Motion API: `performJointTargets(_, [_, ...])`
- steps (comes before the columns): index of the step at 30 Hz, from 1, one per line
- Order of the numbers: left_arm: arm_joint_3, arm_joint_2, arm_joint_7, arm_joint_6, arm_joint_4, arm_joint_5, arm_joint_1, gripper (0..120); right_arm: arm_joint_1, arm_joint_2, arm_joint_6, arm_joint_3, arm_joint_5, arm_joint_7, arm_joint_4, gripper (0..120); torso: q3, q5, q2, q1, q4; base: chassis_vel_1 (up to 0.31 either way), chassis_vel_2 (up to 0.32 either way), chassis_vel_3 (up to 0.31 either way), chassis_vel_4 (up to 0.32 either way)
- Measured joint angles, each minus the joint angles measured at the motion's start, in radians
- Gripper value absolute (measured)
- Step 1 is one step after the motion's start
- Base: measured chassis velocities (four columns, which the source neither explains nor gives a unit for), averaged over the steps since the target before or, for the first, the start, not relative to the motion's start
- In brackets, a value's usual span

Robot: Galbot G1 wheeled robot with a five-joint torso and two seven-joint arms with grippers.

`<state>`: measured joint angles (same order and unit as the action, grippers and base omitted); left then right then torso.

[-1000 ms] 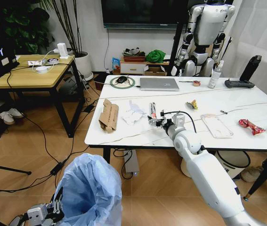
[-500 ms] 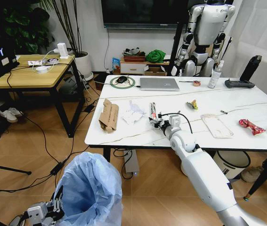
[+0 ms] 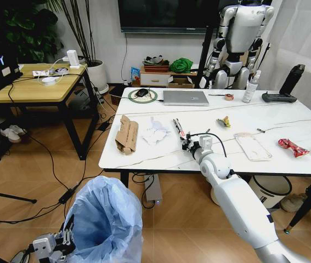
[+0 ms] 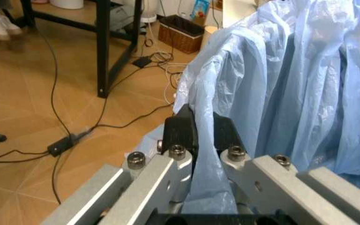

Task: Pick up the trash bin and place the trash from the table into it.

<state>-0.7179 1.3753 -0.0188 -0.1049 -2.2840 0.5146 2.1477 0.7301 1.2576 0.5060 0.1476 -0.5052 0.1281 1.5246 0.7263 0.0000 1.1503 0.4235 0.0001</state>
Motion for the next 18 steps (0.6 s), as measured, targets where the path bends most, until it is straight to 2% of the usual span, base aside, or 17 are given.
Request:
performJointTargets(9, [0.039, -0.014, -0.007, 0.003, 0.000, 0.006, -0.003, 0, 0.052, -0.031, -0.092, 0.037, -0.090, 0.004, 0.126, 0, 0.000, 0.0000, 0.000, 0.000, 0.0000, 0.000, 0.000, 0.000, 0.000])
performJointTargets(12, [0.065, -0.020, -0.014, 0.010, -0.005, 0.003, 0.001, 0, 0.122, -0.096, -0.154, 0.040, -0.206, -0.012, 0.263, 0, 0.000, 0.0001, 0.000, 0.000, 0.0000, 0.000, 0.000, 0.000, 0.000])
performJointTargets(18, [0.074, -0.032, -0.018, 0.023, -0.008, 0.011, 0.000, 0, 0.235, -0.198, -0.257, -0.006, -0.299, -0.088, 0.437, 0, 0.000, 0.0001, 0.000, 0.000, -0.0002, 0.000, 0.000, 0.000, 0.000])
